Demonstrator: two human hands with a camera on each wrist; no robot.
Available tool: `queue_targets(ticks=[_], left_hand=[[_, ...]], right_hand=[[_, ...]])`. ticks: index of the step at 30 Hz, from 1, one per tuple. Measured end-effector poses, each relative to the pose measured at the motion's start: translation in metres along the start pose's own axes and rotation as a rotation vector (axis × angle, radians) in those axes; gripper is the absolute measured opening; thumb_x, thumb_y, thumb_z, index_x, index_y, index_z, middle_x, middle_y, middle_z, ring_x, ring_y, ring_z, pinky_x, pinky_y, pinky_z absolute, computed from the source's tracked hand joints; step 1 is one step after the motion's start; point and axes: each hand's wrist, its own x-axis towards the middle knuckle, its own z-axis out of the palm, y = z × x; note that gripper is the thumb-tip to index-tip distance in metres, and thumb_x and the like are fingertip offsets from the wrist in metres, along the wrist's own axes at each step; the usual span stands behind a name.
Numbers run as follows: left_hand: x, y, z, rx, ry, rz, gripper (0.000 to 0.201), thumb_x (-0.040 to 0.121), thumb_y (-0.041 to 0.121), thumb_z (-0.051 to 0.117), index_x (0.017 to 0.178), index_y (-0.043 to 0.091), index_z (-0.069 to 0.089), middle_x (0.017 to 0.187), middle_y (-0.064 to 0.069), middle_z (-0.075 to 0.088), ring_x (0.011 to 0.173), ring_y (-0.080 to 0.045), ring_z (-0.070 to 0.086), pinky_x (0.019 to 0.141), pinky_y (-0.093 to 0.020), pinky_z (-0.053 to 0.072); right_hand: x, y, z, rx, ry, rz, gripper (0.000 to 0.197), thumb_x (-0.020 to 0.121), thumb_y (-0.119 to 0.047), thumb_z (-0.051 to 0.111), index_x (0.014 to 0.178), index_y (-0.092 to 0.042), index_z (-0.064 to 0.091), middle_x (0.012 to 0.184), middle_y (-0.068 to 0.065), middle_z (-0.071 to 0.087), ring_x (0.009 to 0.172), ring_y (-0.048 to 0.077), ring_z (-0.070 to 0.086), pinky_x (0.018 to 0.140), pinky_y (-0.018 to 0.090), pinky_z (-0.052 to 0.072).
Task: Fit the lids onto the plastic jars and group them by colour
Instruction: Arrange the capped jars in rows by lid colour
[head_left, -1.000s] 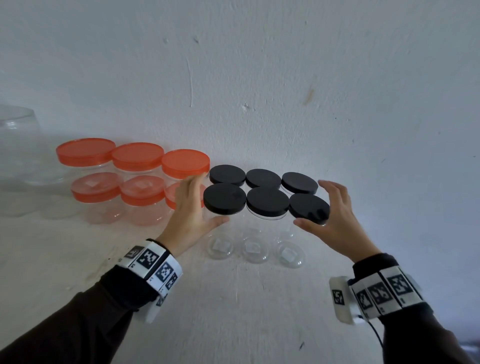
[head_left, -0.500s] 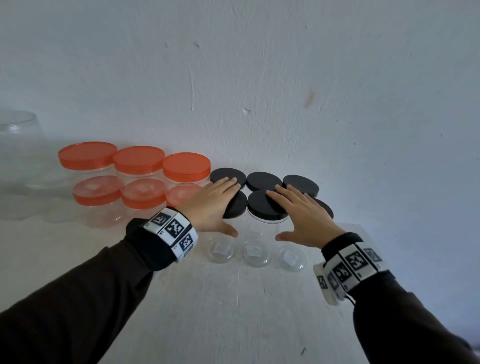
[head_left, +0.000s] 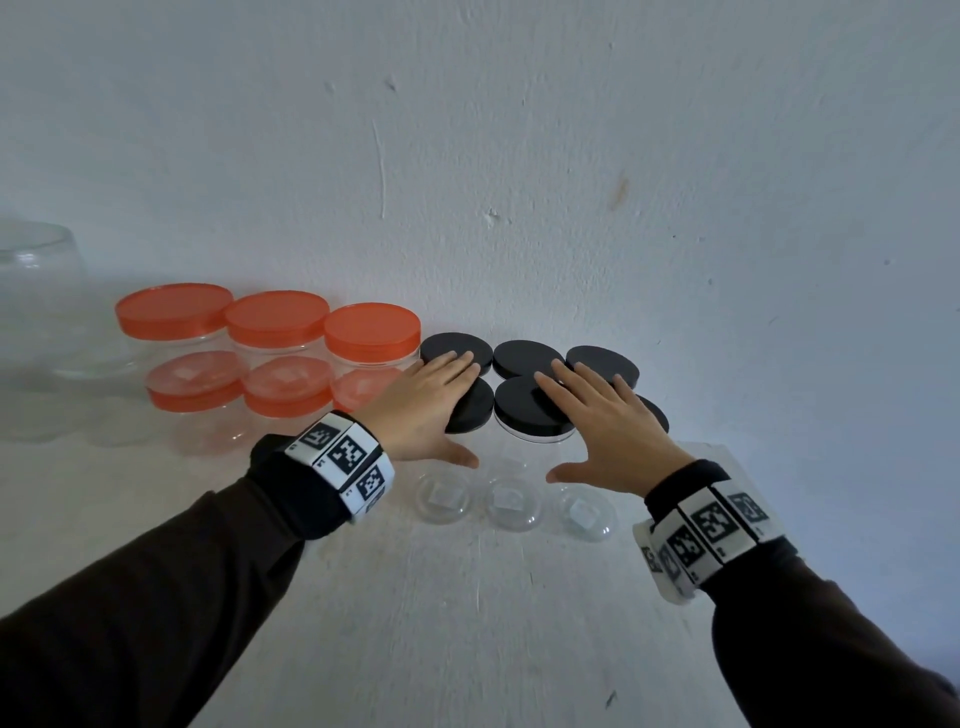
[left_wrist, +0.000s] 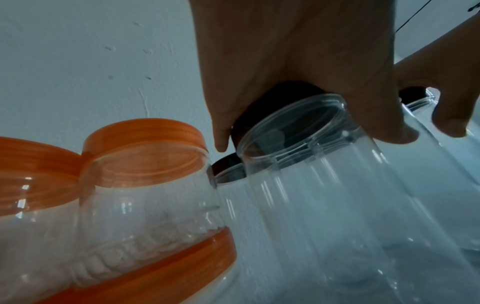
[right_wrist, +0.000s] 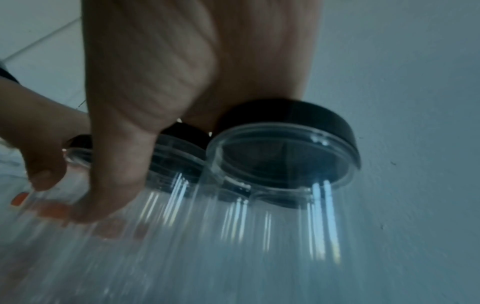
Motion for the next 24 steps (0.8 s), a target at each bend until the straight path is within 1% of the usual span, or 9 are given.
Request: queue_targets(ticks=[3,5,7,9,12,15,18,24], left_hand=[[0.0,0.002,-0.005,-0.025,0.003,0.014,0.116,0.066,0.064,0.066,0.149,0.017,0.0,0.157,0.0,-0.007,0.144,-0.017,-0.007,0.117,-0.041,0.003],[0.001,0.005,-0.008,-0.02,0.01,0.046,0.118,0.064,0.065,0.067,0.149,0.018,-0.001,0.157,0.001,-0.007,0.144,-0.017,-0.007,0.117,-0.042,0.002],[0.004,0.008,-0.009,-0.012,-0.004,0.066,0.119,0.064,0.066,0.067,0.148,0.018,-0.003,0.157,0.002,-0.008,0.144,-0.016,-0.008,0.116,-0.041,0.0],[0.007,0.009,-0.007,-0.004,-0.026,0.065,0.12,0.065,0.066,0.066,0.148,0.017,-0.004,0.157,0.001,-0.009,0.144,-0.017,-0.008,0.116,-0.041,0.0],[0.009,0.01,-0.001,0.031,-0.046,0.053,0.114,0.07,0.064,0.064,0.148,0.016,-0.003,0.157,-0.001,-0.008,0.144,-0.018,-0.007,0.116,-0.042,0.0],[0.009,0.01,0.001,0.062,-0.026,0.058,0.105,0.076,0.06,0.061,0.148,0.016,0.0,0.157,-0.002,-0.006,0.144,-0.02,-0.006,0.115,-0.042,0.002],[0.009,0.01,0.002,0.081,-0.016,0.071,0.098,0.08,0.056,0.059,0.148,0.015,0.001,0.157,-0.003,-0.006,0.144,-0.02,-0.005,0.116,-0.042,0.003],[0.01,0.01,0.002,0.08,-0.027,0.067,0.097,0.081,0.055,0.058,0.148,0.015,0.001,0.157,-0.004,-0.007,0.144,-0.02,-0.006,0.116,-0.042,0.003]], right_hand=[[-0.002,0.006,-0.006,0.025,0.005,0.016,0.116,0.067,-0.07,0.061,0.147,-0.026,-0.011,0.157,-0.001,-0.012,0.144,0.02,-0.009,0.117,0.046,0.001],[-0.004,0.013,-0.009,0.065,0.03,0.04,0.12,0.063,-0.072,0.063,0.148,-0.025,-0.008,0.157,-0.001,-0.009,0.144,0.02,-0.008,0.117,0.045,0.004],[-0.006,0.02,-0.008,0.087,0.016,0.079,0.123,0.061,-0.072,0.064,0.148,-0.023,-0.007,0.157,-0.001,-0.009,0.144,0.019,-0.008,0.117,0.044,0.004],[-0.008,0.024,-0.005,0.113,-0.033,0.124,0.123,0.062,-0.071,0.065,0.148,-0.022,-0.008,0.157,-0.001,-0.011,0.144,0.019,-0.009,0.116,0.043,0.003],[-0.009,0.024,-0.001,0.139,-0.075,0.155,0.117,0.067,-0.067,0.065,0.149,-0.02,-0.006,0.157,-0.002,-0.011,0.144,0.019,-0.008,0.117,0.041,0.004],[-0.009,0.022,0.001,0.139,-0.055,0.159,0.111,0.071,-0.064,0.063,0.149,-0.02,-0.003,0.157,-0.003,-0.009,0.144,0.018,-0.006,0.117,0.04,0.006],[-0.008,0.021,0.002,0.136,-0.044,0.166,0.11,0.073,-0.063,0.063,0.149,-0.018,-0.004,0.157,-0.002,-0.01,0.145,0.017,-0.006,0.116,0.038,0.006],[-0.009,0.02,0.002,0.14,-0.046,0.181,0.111,0.074,-0.062,0.063,0.149,-0.017,-0.005,0.157,-0.001,-0.012,0.145,0.017,-0.006,0.117,0.039,0.005]])
